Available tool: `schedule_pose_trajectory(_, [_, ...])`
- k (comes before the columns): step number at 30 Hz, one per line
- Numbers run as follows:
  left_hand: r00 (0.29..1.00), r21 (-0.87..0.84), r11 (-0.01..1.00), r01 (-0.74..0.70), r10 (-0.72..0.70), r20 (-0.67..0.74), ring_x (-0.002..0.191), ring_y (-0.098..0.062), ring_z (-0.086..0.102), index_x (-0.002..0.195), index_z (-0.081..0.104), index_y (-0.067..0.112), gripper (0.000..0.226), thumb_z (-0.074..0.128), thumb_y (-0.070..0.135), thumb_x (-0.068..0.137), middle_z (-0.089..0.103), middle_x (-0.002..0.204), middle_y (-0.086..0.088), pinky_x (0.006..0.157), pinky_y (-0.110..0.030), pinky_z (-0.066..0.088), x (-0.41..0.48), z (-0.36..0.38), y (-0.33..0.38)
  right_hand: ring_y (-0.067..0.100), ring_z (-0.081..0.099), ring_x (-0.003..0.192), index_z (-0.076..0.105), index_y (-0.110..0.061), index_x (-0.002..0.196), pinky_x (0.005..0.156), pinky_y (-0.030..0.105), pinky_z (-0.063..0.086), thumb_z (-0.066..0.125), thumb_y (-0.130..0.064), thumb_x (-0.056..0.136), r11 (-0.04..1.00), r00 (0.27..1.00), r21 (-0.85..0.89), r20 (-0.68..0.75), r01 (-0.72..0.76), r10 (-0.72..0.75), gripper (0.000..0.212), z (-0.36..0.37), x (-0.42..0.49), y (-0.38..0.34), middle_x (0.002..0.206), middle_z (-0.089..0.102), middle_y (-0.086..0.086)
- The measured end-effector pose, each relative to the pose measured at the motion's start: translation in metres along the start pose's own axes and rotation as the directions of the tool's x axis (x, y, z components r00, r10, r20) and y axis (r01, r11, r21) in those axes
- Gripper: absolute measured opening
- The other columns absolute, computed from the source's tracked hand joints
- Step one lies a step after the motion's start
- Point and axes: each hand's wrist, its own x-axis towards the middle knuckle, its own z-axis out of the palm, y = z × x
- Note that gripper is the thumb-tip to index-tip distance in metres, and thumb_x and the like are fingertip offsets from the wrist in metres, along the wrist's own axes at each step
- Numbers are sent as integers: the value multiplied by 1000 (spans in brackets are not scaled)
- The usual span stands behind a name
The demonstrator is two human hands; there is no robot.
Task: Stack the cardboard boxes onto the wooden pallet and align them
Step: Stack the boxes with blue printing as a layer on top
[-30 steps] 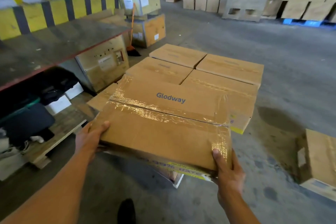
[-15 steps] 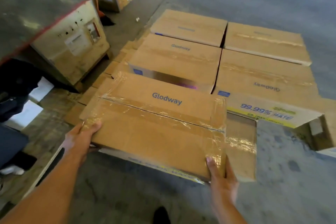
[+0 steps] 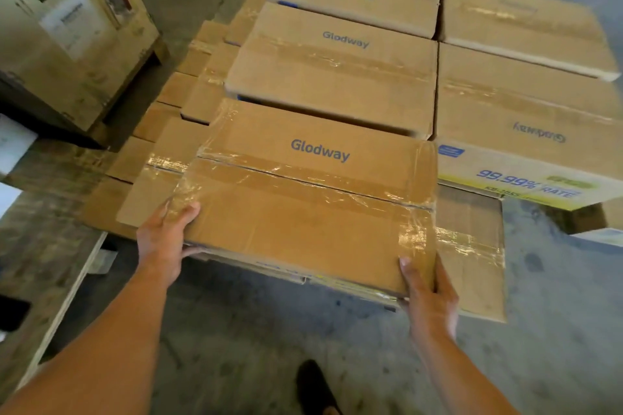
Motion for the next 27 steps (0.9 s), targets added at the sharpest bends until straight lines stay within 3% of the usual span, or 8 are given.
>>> schedule_pose_trajectory(3, [1000,4,1000,-3,3,8,120,-29,51,126,59,32,45,78,26,86,58,119,7,85,-59,56,7,2,2,23,63,110,42,-31,152,88,44,61,78,-37,85,1000,1000,-12,-2,-2,2,76,8,7,-4,116,61,-11])
schedule_pose_trajectory(10, [994,245,964,-98,105,-15,116,-28,51,137,53,29,53,75,33,88,53,127,0,93,-59,52,8,10,11,28,64,115,42,-36,151,94,55,56,76,-52,82,990,1000,-139,-17,-15,12,78,17,22,-3,123,63,-10])
schedule_pose_trajectory(12, [974,481,855,-192,227,-15,120,-34,53,134,55,23,55,73,45,87,57,130,-7,98,-58,48,0,10,18,29,63,118,43,-35,150,98,54,53,75,-54,82,983,1000,-185,12,-5,7,78,14,26,-3,130,63,-7])
schedule_pose_trajectory(14, [944,686,697,-211,327,-42,128,-40,50,138,50,15,72,74,54,82,56,138,-15,102,-59,44,-7,11,24,31,59,125,45,-31,151,103,50,48,74,-50,85,976,998,-218,58,28,-16,75,7,26,-7,138,62,0])
schedule_pose_trajectory(17, [884,768,602,-219,456,-105,134,-44,43,146,41,12,79,76,46,83,46,146,-22,105,-62,41,-31,26,33,31,49,136,35,-30,156,107,46,40,70,-45,91,967,996,-249,74,61,-44,76,-8,22,-22,154,48,5])
schedule_pose_trajectory(22, [783,749,452,-484,605,140,132,-41,47,146,46,10,62,67,32,92,50,146,-19,108,-52,41,-119,99,51,32,45,140,37,-31,155,108,44,39,65,-46,93,929,983,-334,-27,160,-179,69,-91,27,-61,156,45,4])
schedule_pose_trajectory(25, [697,717,289,-635,614,370,125,-42,53,138,53,2,61,62,38,90,57,136,-24,109,-51,40,-189,160,54,34,42,141,35,-27,156,111,46,35,63,-47,94,899,965,-393,-84,195,-247,70,-166,38,-85,157,43,8])
schedule_pose_trajectory(27, [596,665,155,-730,621,509,117,-45,57,134,57,-2,62,60,41,89,60,131,-27,106,-54,42,-246,208,55,33,39,143,36,-24,155,112,45,34,64,-49,93,880,945,-413,-115,234,-306,72,-230,48,-100,158,41,7])
